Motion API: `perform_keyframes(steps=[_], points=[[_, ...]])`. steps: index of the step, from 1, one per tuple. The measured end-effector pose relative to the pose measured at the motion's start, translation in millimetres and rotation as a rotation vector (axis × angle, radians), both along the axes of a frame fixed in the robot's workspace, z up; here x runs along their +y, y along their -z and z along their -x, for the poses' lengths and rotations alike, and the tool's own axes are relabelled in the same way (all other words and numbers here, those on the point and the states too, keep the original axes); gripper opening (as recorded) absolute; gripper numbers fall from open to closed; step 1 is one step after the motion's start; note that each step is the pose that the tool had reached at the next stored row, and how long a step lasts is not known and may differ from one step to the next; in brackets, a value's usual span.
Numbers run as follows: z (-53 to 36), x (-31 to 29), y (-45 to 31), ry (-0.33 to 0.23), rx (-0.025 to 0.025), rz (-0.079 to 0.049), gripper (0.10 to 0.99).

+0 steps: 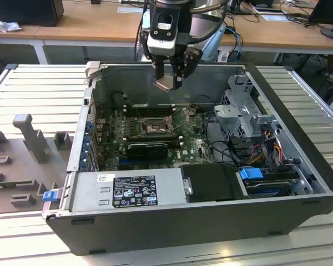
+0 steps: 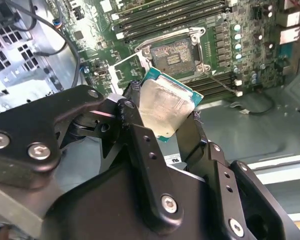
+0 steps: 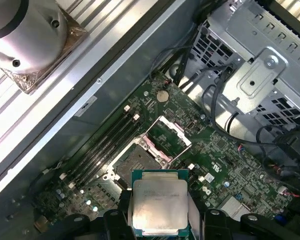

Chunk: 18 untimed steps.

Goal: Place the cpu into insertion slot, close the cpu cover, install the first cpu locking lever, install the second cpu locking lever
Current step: 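Place the cpu into insertion slot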

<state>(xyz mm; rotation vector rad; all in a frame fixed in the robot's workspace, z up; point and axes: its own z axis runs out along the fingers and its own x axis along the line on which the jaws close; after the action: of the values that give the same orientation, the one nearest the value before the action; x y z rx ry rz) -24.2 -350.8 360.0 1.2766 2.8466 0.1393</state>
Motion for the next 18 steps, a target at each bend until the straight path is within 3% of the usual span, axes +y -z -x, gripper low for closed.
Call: perform_keyframes(steps=[18], points=[[0.0,0.1,1.4,0.184,0.0001,0.000,0.533]])
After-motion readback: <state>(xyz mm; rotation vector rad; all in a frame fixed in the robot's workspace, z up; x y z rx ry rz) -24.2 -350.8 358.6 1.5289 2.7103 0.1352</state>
